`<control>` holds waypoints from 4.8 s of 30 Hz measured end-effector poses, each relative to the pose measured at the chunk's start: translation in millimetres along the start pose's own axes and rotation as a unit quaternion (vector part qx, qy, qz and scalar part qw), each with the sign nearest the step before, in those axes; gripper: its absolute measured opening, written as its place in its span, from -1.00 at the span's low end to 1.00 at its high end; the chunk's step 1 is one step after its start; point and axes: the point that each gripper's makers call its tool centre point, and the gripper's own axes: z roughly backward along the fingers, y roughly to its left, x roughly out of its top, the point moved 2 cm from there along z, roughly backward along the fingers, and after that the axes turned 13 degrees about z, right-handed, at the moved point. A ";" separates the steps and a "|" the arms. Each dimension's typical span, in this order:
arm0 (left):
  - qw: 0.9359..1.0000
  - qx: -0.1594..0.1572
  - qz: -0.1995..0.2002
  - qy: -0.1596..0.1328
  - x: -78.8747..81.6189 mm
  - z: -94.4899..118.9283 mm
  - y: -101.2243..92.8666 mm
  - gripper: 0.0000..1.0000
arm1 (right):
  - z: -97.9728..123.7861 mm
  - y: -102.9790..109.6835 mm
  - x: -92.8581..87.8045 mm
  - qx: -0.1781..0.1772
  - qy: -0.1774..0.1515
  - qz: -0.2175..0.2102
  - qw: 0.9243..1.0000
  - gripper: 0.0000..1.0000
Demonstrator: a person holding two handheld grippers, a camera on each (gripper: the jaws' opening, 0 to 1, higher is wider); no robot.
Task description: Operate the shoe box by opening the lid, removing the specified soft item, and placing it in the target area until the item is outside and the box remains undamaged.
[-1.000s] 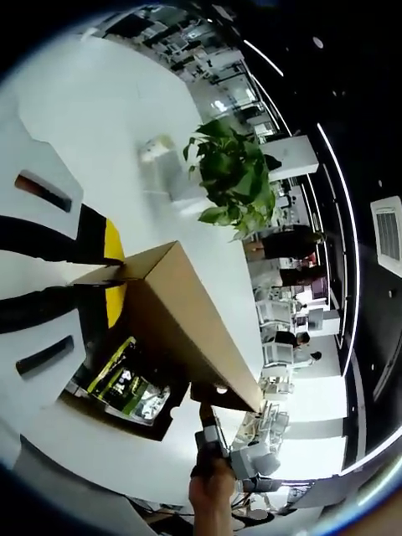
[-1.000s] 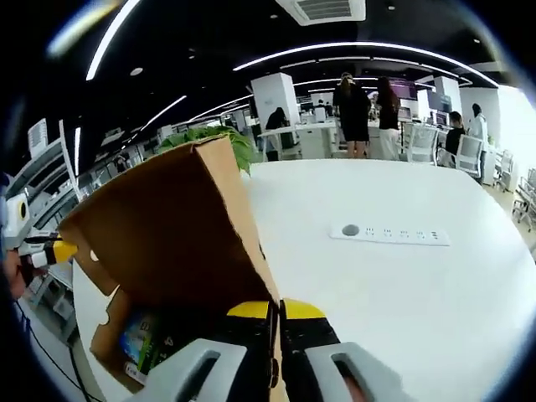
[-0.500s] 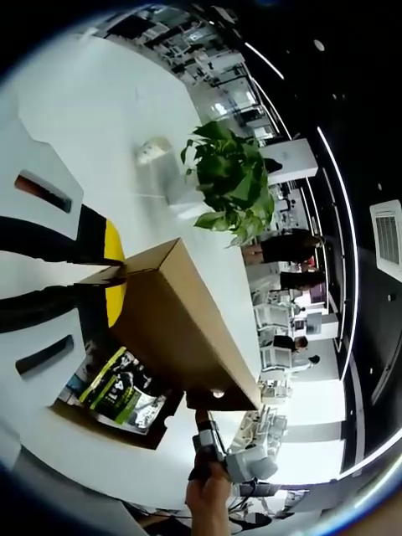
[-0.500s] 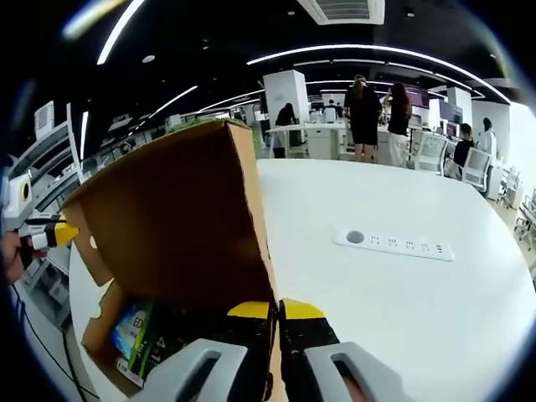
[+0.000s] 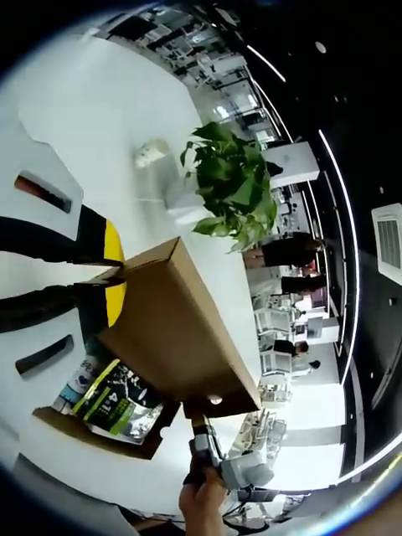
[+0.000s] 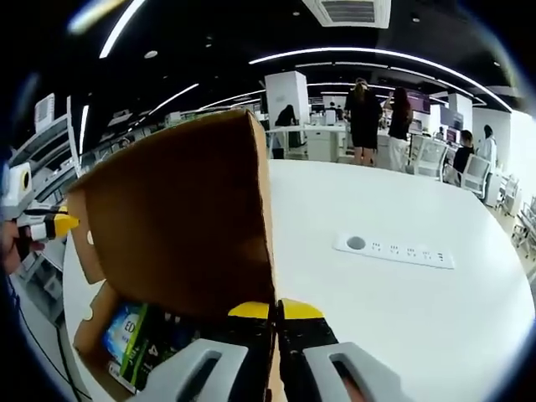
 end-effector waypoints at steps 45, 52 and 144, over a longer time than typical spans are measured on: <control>0.998 0.002 0.024 0.061 -50.4 -23.4 3.2 -0.90 | -11.3 -3.2 5.4 0.006 0.005 0.013 1.000 -1.00; 0.998 0.004 0.027 0.063 -50.2 -28.5 5.4 -0.90 | -15.0 -3.0 6.7 0.005 0.010 0.015 1.000 -1.00; 0.993 0.016 0.062 0.102 -62.9 -63.5 18.7 -0.80 | -42.0 -3.2 -19.5 -0.005 0.075 -0.013 0.997 -0.98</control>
